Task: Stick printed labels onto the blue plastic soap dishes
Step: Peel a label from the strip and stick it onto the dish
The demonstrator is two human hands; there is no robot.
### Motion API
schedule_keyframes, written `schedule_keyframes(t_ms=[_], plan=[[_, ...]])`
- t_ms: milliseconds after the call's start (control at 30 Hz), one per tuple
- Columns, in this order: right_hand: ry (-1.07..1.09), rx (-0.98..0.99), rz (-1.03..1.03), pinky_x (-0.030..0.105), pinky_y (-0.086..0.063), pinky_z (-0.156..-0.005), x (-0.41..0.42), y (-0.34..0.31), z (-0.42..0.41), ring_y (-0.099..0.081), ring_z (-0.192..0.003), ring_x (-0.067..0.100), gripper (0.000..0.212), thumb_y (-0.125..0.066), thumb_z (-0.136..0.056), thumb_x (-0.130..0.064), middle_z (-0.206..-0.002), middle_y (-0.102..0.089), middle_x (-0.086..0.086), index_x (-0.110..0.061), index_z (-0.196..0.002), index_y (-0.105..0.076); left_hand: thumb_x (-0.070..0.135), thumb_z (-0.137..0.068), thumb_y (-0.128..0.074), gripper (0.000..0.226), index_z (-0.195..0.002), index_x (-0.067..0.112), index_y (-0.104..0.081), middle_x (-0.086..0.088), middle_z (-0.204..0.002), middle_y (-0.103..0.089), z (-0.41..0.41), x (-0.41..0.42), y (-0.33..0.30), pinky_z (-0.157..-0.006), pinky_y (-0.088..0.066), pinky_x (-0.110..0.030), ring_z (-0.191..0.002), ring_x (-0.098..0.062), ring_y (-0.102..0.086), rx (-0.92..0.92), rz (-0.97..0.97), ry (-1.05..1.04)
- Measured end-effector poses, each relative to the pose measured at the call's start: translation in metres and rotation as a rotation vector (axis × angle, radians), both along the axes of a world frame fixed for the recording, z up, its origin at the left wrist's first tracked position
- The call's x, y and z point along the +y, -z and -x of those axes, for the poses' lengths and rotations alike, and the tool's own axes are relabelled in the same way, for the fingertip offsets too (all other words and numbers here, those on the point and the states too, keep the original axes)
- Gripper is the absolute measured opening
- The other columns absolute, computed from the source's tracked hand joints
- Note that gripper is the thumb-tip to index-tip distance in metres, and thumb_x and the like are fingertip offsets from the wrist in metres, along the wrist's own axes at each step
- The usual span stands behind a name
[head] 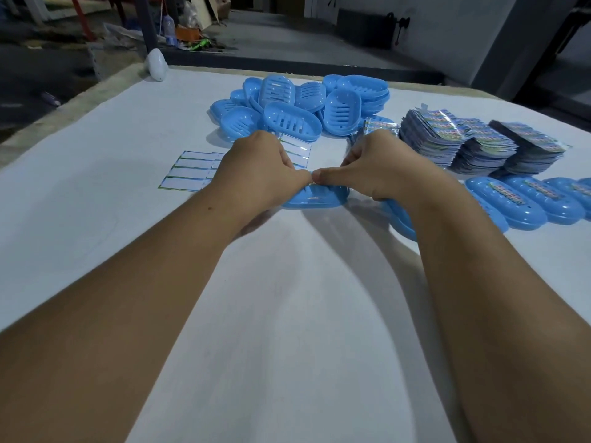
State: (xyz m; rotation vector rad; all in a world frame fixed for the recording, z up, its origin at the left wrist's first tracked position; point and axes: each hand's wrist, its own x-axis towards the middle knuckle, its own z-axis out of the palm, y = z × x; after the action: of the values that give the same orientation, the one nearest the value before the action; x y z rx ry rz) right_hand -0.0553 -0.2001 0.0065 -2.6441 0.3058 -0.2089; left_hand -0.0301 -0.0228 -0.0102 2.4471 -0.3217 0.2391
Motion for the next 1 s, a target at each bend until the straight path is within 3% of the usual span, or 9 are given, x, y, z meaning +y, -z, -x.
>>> schedule_keyframes(t_ms=[133, 200, 267, 367, 433, 500, 667, 767, 1000], plan=[[-0.004, 0.007, -0.064, 0.025, -0.038, -0.051, -0.003, 0.003, -0.003, -0.036, -0.034, 0.009, 0.067, -0.083, -0.058, -0.072, -0.049, -0.051, -0.004, -0.008, -0.074, -0.070, 0.050, -0.074, -0.080, 0.042, -0.098, 0.026, -0.055, 0.018, -0.081, -0.042, -0.005, 0.003, 0.003, -0.057, -0.030, -0.023, -0.077, -0.010, -0.049, 0.007, 0.031, -0.020], [-0.013, -0.067, -0.110, 0.027, -0.037, -0.053, -0.004, 0.003, -0.004, -0.035, -0.040, 0.012, 0.060, -0.080, -0.069, -0.066, -0.052, -0.048, -0.003, -0.007, -0.072, -0.067, 0.049, -0.077, -0.078, 0.040, -0.100, 0.026, -0.053, 0.018, -0.082, -0.042, -0.008, 0.005, 0.005, -0.057, -0.030, -0.022, -0.073, -0.003, -0.046, 0.002, 0.061, -0.025], [-0.039, -0.182, -0.126, 0.026, -0.038, -0.057, -0.004, 0.002, -0.005, -0.041, -0.047, 0.010, 0.046, -0.075, -0.081, -0.056, -0.057, -0.052, -0.007, -0.012, -0.072, -0.065, 0.047, -0.083, -0.073, 0.032, -0.099, 0.026, -0.055, 0.019, -0.082, -0.042, -0.011, 0.006, 0.007, -0.064, -0.034, -0.027, -0.078, -0.010, -0.051, -0.026, 0.131, -0.051], [-0.217, -0.173, -0.142, 0.020, -0.047, -0.075, 0.008, -0.001, 0.002, -0.061, -0.080, -0.004, 0.024, -0.077, -0.083, -0.045, -0.092, -0.069, -0.017, -0.030, -0.101, -0.071, 0.045, -0.089, -0.064, 0.020, -0.095, 0.027, -0.058, 0.016, -0.084, -0.052, -0.014, 0.009, 0.006, -0.069, -0.037, -0.031, -0.089, -0.017, -0.056, -0.086, 0.285, -0.107], [-0.344, -0.061, -0.110, 0.024, -0.048, -0.096, 0.020, 0.002, 0.007, -0.062, -0.107, 0.003, 0.052, -0.078, -0.080, -0.039, -0.120, -0.066, -0.013, -0.033, -0.130, -0.064, 0.044, -0.090, -0.061, 0.017, -0.092, 0.027, -0.058, 0.011, -0.087, -0.057, -0.015, 0.012, 0.005, -0.071, -0.040, -0.033, -0.094, -0.020, -0.058, -0.131, 0.313, -0.115], [-0.389, 0.004, -0.060, 0.031, -0.049, -0.105, 0.029, 0.004, 0.013, -0.061, -0.116, 0.009, 0.065, -0.079, -0.077, -0.038, -0.129, -0.063, -0.010, -0.033, -0.139, -0.058, 0.043, -0.090, -0.061, 0.016, -0.093, 0.027, -0.057, 0.005, -0.088, -0.061, -0.017, 0.015, 0.006, -0.072, -0.041, -0.033, -0.093, -0.023, -0.060, -0.168, 0.268, -0.097], [-0.281, -0.016, 0.189, 0.039, -0.050, -0.098, 0.033, 0.005, 0.034, -0.062, -0.111, 0.019, 0.070, -0.069, -0.073, -0.065, -0.118, -0.064, -0.011, -0.041, -0.137, -0.054, 0.041, -0.092, -0.061, 0.017, -0.098, 0.026, -0.056, 0.001, -0.085, -0.063, -0.012, 0.014, 0.004, -0.069, -0.042, -0.034, -0.087, -0.025, -0.061, -0.194, 0.227, -0.057], [-0.114, -0.028, 0.432, 0.047, -0.039, -0.102, 0.033, 0.012, 0.049, -0.053, -0.124, 0.033, 0.072, -0.050, -0.078, -0.079, -0.131, -0.061, 0.000, -0.041, -0.139, -0.052, 0.041, -0.093, -0.061, 0.018, -0.100, 0.025, -0.060, -0.003, -0.086, -0.067, -0.008, 0.011, 0.005, -0.070, -0.047, -0.035, -0.084, -0.027, -0.063, -0.154, 0.220, -0.014], [0.125, -0.041, 0.472, 0.051, -0.033, -0.102, 0.023, 0.018, 0.074, -0.045, -0.121, 0.036, 0.065, -0.044, -0.085, -0.074, -0.128, -0.058, 0.006, -0.025, -0.124, -0.065, 0.038, -0.091, -0.064, 0.014, -0.093, 0.024, -0.066, -0.002, -0.084, -0.068, -0.005, 0.007, 0.006, -0.075, -0.049, -0.034, -0.086, -0.027, -0.066, -0.088, 0.240, 0.024]])
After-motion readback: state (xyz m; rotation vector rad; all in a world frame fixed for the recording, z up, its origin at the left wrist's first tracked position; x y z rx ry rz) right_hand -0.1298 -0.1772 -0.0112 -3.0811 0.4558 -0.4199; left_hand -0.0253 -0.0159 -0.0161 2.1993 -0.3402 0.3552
